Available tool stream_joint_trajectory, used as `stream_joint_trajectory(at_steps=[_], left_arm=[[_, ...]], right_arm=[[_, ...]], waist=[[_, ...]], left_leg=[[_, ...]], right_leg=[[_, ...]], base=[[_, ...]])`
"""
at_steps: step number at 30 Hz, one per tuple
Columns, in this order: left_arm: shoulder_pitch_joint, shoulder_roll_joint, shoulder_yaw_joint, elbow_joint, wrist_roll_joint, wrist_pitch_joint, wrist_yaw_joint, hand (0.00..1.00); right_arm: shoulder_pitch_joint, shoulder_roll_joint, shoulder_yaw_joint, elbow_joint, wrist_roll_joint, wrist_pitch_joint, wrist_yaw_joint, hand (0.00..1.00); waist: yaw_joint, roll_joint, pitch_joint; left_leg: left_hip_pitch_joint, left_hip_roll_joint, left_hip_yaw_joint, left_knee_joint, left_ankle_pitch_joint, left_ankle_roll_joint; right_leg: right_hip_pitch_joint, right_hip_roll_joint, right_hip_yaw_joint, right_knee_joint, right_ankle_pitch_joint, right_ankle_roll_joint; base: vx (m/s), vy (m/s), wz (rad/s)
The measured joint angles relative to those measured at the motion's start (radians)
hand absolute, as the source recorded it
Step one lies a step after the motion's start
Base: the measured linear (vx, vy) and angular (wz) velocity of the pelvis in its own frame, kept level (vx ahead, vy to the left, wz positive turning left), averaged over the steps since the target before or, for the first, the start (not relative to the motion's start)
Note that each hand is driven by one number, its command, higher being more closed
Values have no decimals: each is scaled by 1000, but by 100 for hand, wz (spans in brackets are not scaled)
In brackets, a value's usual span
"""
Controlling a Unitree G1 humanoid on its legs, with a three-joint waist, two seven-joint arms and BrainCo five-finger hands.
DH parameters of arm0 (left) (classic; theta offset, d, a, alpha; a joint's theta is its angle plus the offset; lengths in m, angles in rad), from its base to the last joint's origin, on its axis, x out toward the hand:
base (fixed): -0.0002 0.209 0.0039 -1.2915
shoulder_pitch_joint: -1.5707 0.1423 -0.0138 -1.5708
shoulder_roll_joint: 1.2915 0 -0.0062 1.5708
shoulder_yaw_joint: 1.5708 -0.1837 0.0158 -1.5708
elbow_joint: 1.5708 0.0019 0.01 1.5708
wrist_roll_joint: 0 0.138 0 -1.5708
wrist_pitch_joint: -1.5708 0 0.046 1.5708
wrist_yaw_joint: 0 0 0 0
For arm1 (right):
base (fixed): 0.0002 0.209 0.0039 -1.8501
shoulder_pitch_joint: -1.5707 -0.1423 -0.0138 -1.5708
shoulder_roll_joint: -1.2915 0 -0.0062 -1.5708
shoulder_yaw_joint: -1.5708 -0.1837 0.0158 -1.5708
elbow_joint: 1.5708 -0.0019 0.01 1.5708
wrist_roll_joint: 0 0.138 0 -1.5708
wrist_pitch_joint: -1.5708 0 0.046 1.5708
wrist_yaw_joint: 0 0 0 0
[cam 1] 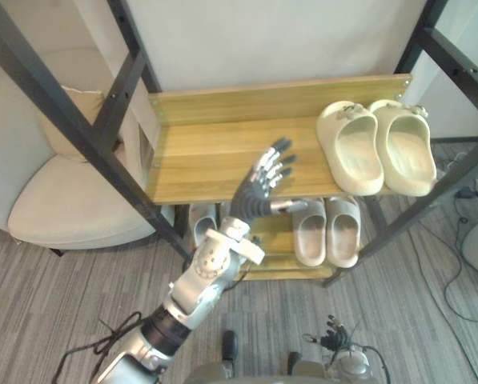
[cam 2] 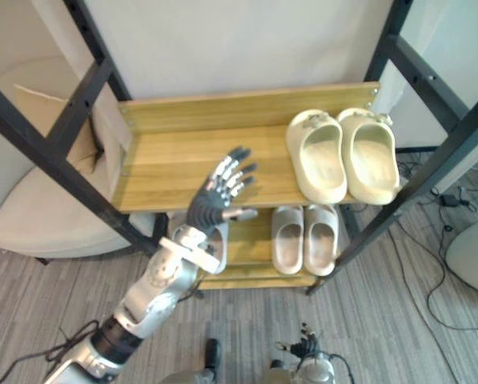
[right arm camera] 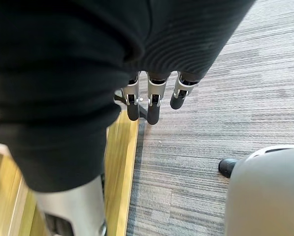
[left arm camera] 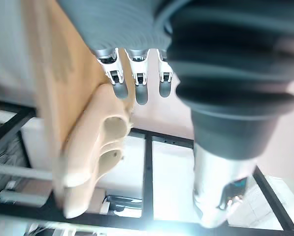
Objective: Organize the slippers on the shoe rack
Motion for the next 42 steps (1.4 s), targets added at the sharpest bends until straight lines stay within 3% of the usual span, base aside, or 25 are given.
stream_joint_trajectory(at_steps=[8,16,23,35,38,39,42], left_arm=[[171,26,-13,137,20,30,-66,0],[348,10,152,429,200,56,-88,0],[373,-41,393,767,373,75,-20,0],[392,-78,576,970,450,86,78,0],[391,-102,638,984,448,86,86,0],[391,-111,655,984,448,86,95,0],[390,-150,712,960,448,85,99,0]], right_arm=[[-28,1,18,47,-34,5,2,0],[-37,12,15,77,-34,6,2,0],[-35,28,-21,83,-35,6,1,0],[-38,47,-62,111,-38,7,-2,0],[-37,48,-62,111,-69,10,-2,0],[-38,49,-62,111,-72,11,-2,0],[-30,50,-66,96,-70,16,-2,0]], waist=[[20,-7,-2],[30,-23,-2],[38,-56,-8],[47,-66,-13],[70,-68,-13],[80,-69,-12],[90,-94,3]], left_leg=[[19,2,-25,0,-3,-3],[27,7,-21,0,-8,-8],[29,6,-15,0,-12,-6],[37,5,11,0,-28,-5],[48,-1,32,1,-40,-1],[51,-5,32,2,-50,3],[15,-43,11,113,-139,23]], right_leg=[[53,9,-25,-45,12,-3],[62,14,-20,-49,12,-4],[64,15,-10,-63,12,-4],[64,14,20,-65,13,-2],[64,10,32,-60,11,0],[63,4,33,-43,-1,4],[-33,-59,36,248,-100,43]], base=[[3,-15,9],[-3,-3,-1],[-7,-1,-2],[8,-1,-6],[26,9,-20],[58,51,-4],[-3,22,26]])
